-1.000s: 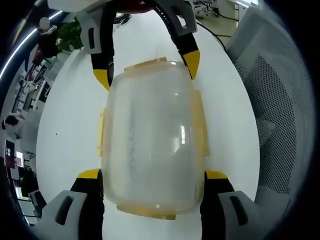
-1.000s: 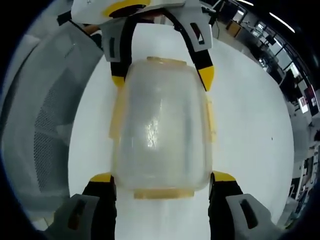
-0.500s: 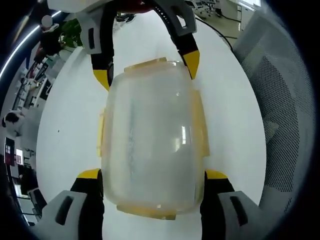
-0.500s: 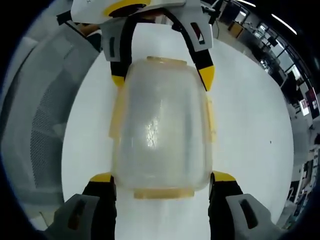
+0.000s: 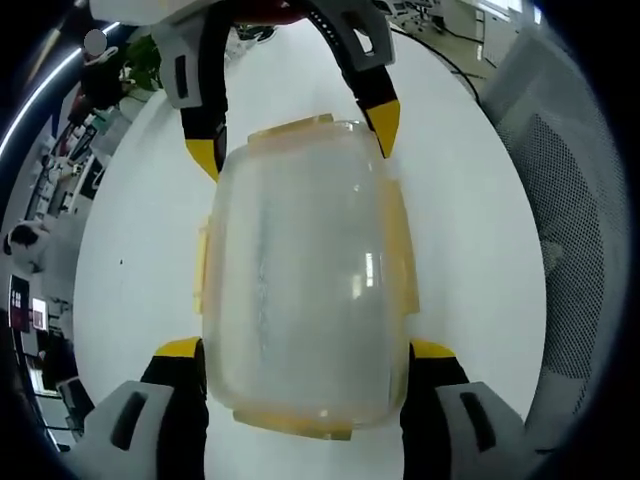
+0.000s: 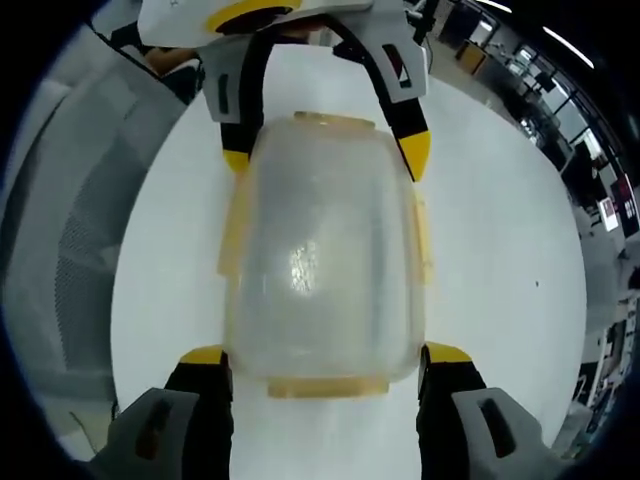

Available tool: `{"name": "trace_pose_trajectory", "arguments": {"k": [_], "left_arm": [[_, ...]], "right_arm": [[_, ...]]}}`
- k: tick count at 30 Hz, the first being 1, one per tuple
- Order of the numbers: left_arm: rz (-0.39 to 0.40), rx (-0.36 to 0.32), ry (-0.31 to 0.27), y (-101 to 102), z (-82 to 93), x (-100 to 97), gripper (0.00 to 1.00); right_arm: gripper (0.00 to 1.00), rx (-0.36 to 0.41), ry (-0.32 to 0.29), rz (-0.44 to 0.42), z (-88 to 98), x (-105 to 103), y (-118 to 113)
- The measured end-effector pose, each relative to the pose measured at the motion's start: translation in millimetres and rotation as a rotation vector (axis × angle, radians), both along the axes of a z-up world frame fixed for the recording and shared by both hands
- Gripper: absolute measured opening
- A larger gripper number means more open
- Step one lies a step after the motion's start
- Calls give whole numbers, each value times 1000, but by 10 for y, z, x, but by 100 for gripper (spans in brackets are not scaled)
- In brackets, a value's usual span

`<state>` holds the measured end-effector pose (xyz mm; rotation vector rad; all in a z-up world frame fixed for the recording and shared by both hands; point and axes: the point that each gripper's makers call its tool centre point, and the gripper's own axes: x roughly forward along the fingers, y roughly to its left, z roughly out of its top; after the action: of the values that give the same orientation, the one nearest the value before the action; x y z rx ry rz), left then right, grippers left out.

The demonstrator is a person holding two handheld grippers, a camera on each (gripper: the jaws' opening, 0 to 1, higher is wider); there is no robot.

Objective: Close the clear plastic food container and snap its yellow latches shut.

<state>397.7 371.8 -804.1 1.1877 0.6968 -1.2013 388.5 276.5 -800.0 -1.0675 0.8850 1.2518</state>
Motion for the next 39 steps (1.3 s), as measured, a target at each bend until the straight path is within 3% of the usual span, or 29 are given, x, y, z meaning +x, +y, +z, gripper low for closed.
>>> {"name": "trace_pose_trajectory", "arguments": {"k": [24, 27, 29, 39], "left_arm": [[-25, -9, -5, -12, 15, 75, 81], [4, -14, 0, 30, 12, 62, 89], [21, -57, -18, 21, 60, 66, 95], [101, -118, -2, 108, 123, 13, 93]], "right_arm": [[78, 2, -10, -9, -1, 81, -20], [81, -1, -21, -48, 3, 100, -52], [83, 24, -36, -49, 43, 85, -39], [82, 107, -60, -148, 145, 38, -60]]}}
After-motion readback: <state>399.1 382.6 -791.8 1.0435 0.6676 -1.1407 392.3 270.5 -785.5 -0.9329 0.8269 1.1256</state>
